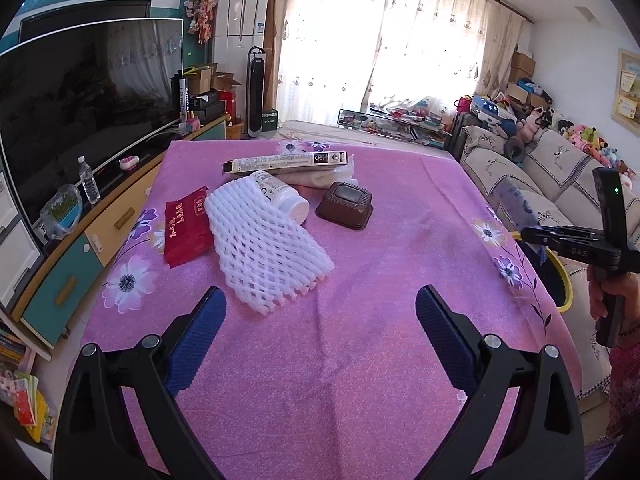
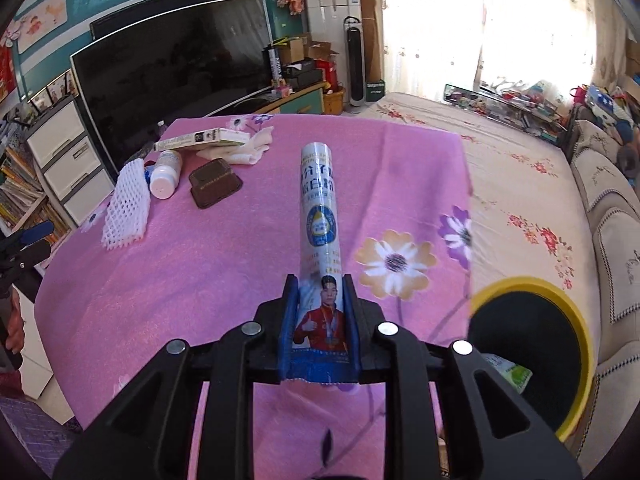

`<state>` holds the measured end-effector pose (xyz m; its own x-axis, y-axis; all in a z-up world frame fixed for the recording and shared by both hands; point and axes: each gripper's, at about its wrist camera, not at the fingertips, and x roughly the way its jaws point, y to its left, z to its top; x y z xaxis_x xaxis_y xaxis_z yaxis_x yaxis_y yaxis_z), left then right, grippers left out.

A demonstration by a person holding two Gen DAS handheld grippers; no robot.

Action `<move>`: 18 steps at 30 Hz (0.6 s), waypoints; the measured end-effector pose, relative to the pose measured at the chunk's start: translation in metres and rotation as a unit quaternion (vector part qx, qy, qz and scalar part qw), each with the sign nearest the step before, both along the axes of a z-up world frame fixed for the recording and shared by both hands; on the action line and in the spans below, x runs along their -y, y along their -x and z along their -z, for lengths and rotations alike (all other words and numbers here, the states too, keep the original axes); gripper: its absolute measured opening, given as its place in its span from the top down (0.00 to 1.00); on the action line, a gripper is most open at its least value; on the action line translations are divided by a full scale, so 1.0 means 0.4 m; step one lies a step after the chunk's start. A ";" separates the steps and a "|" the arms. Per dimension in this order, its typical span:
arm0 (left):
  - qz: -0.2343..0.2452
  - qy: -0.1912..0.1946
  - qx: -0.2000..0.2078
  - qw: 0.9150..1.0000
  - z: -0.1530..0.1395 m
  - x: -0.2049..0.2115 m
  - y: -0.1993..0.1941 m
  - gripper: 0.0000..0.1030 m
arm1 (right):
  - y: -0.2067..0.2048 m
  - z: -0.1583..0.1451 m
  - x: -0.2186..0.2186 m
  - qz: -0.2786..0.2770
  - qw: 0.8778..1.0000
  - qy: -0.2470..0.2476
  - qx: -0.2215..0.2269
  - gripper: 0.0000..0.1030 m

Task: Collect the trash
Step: 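Carry the squeeze tube over the bin and open the right tool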

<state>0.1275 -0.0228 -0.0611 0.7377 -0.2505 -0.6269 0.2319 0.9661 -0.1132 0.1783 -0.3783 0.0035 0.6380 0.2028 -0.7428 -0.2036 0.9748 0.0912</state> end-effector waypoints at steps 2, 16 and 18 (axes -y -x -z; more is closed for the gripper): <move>0.004 -0.001 0.002 1.000 -0.002 0.009 0.002 0.08 | 0.032 -0.006 0.068 0.036 0.999 0.009 0.002 0.80; 0.024 -0.017 0.003 1.000 -0.012 0.066 0.002 0.08 | 0.073 0.129 0.409 0.206 0.976 0.027 -0.061 0.79; 0.026 -0.018 0.003 1.000 -0.013 0.067 0.001 0.08 | 0.070 0.145 0.424 0.212 0.975 0.025 -0.067 0.79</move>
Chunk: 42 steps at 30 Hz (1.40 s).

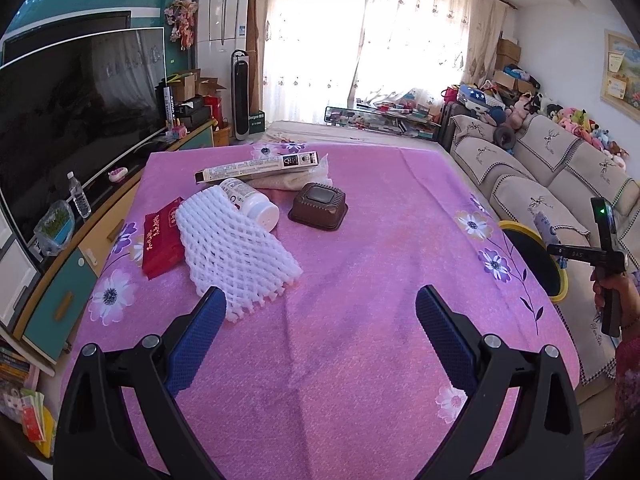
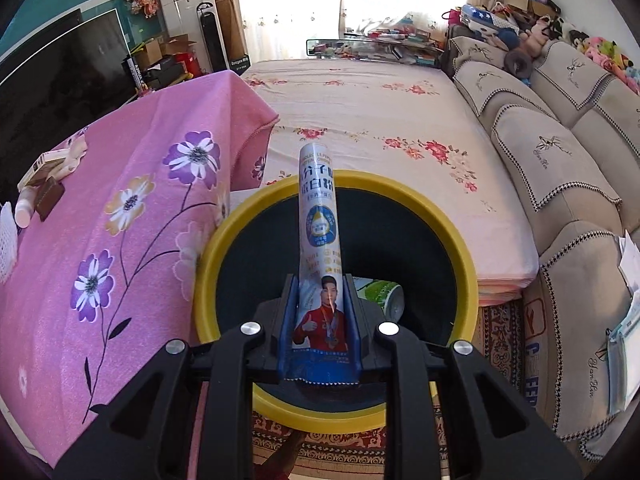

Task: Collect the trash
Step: 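Carry the squeeze tube over the bin and open the right tool, then grasp the brown square lid with the left tool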

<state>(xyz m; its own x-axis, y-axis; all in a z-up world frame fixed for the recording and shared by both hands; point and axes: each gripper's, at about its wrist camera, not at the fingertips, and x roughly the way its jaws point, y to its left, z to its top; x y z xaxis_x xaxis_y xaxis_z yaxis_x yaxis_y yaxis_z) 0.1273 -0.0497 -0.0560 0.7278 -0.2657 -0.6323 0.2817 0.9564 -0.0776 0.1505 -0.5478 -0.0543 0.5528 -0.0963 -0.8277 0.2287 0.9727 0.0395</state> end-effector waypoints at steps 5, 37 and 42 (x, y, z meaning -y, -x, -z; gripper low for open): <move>0.002 -0.003 -0.003 1.000 0.003 0.006 -0.006 0.08 | -0.001 0.015 0.020 0.025 1.000 -0.007 -0.003 0.53; 0.151 -0.047 -0.060 0.986 0.092 0.172 -0.445 0.08 | 0.034 -0.069 -0.101 -0.028 0.998 -0.019 0.047 0.42; 0.150 -0.046 -0.073 0.985 0.127 0.177 -0.519 0.08 | 0.018 -0.055 -0.102 -0.029 0.998 -0.023 0.041 0.42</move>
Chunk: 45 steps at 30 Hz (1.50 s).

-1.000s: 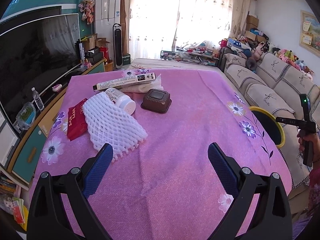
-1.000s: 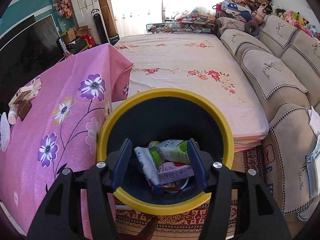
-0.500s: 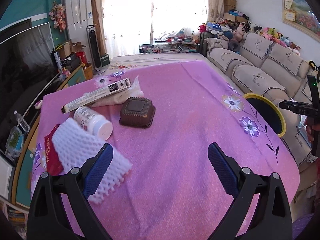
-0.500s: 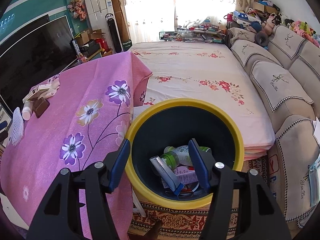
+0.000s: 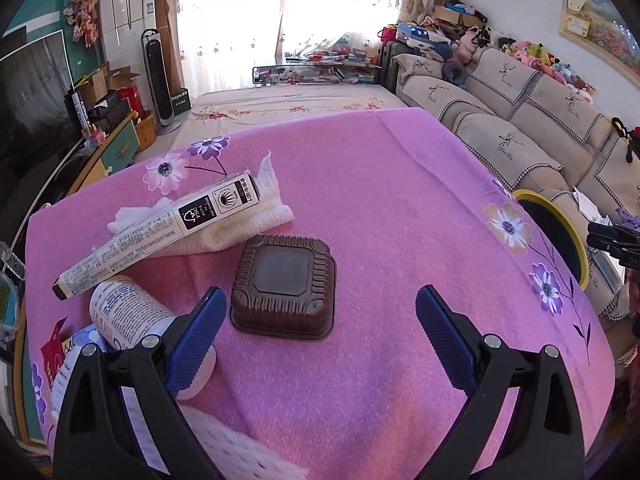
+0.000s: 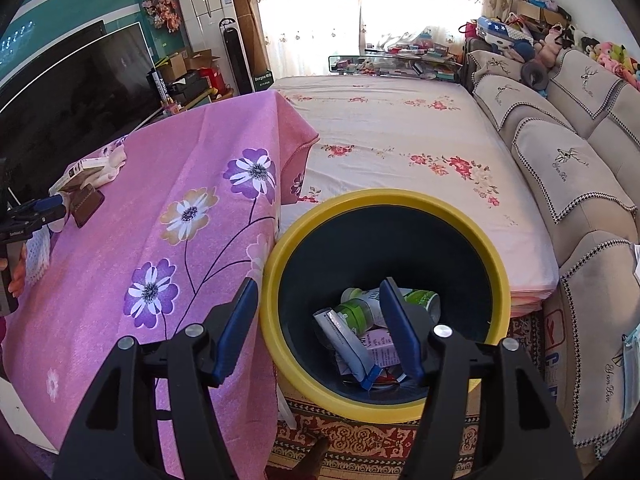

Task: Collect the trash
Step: 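Grasp the brown square lid with the left tool, then carry the brown lid over the bin and open the left tool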

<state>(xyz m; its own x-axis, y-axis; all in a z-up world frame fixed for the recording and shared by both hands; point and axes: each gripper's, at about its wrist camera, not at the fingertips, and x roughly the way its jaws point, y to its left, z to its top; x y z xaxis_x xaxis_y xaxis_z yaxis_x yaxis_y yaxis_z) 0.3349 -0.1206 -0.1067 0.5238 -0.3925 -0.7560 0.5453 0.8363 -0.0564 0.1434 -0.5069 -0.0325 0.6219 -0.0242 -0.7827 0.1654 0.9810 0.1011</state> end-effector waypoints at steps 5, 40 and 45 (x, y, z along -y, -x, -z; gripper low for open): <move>0.002 -0.011 -0.004 1.000 0.025 0.011 -0.049 0.08 | -0.012 0.009 -0.004 -0.002 1.000 -0.005 -0.001 0.42; 0.049 -0.038 0.029 0.998 -0.031 0.212 0.128 0.42 | 0.057 -0.027 0.011 0.000 1.000 -0.016 0.026 0.42; 0.081 -0.023 0.025 0.996 -0.068 0.338 0.202 0.41 | 0.107 -0.047 0.047 0.015 0.999 -0.012 0.037 0.42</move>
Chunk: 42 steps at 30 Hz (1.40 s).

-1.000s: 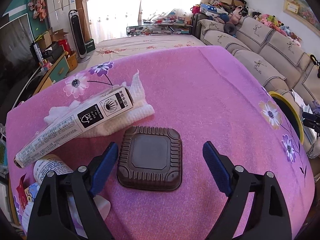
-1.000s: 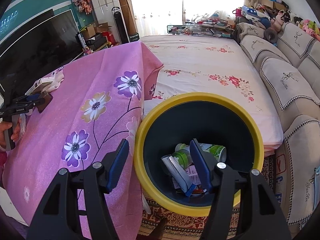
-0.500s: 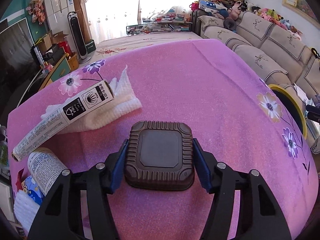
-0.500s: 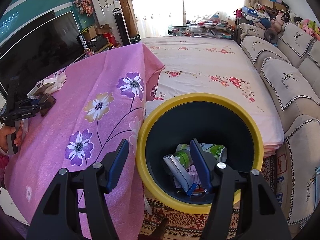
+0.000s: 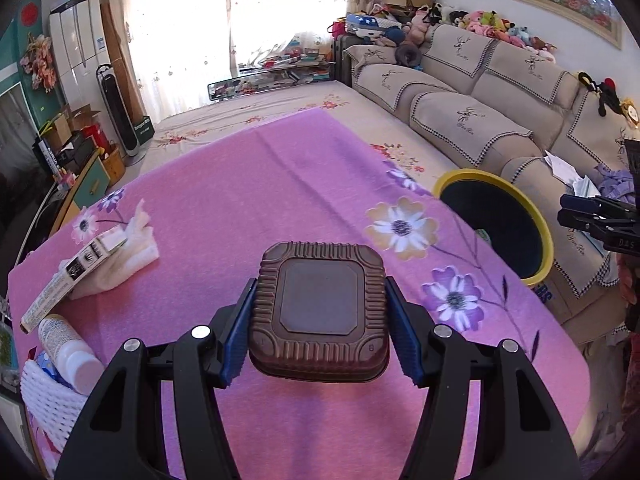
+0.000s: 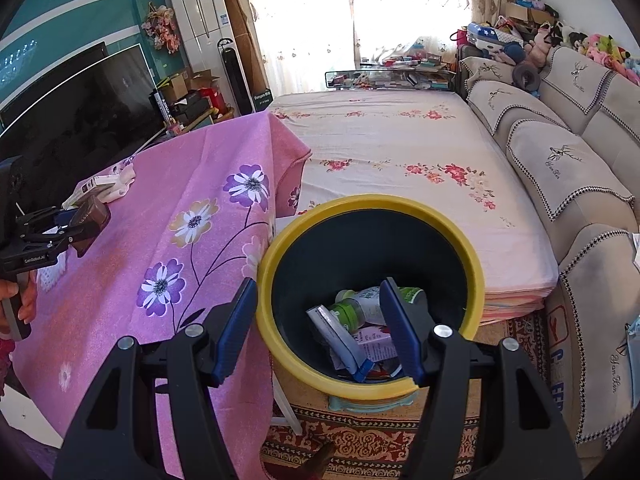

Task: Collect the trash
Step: 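Carry the brown lid over the bin and open the left tool, then grasp the white foam net with the right tool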

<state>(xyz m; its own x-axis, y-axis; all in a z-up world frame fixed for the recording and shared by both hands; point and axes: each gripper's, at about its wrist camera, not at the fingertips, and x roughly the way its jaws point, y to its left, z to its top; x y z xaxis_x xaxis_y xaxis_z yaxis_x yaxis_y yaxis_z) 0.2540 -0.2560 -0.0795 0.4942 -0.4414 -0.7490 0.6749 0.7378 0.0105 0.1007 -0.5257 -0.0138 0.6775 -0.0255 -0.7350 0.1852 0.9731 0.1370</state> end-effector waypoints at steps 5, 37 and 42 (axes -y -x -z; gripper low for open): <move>0.044 0.002 0.004 0.999 -0.010 0.149 0.058 0.42 | 0.061 -0.019 0.056 0.021 1.000 0.013 0.008 0.42; 0.126 -0.006 -0.008 0.992 0.013 0.584 0.128 0.21 | 0.212 -0.001 0.254 0.089 0.996 0.014 0.011 0.41; 0.089 0.022 0.008 0.996 -0.047 0.427 0.160 0.15 | 0.188 0.002 0.219 0.068 0.998 0.014 0.006 0.40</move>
<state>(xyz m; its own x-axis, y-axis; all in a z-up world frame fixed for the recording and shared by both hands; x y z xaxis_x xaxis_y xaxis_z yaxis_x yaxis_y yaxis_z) 0.1898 -0.4267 -0.0608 0.4161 -0.5552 -0.7202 0.7954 0.6060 -0.0076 0.0254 -0.6132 -0.0146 0.6752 -0.1370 -0.7248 0.3135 0.9427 0.1139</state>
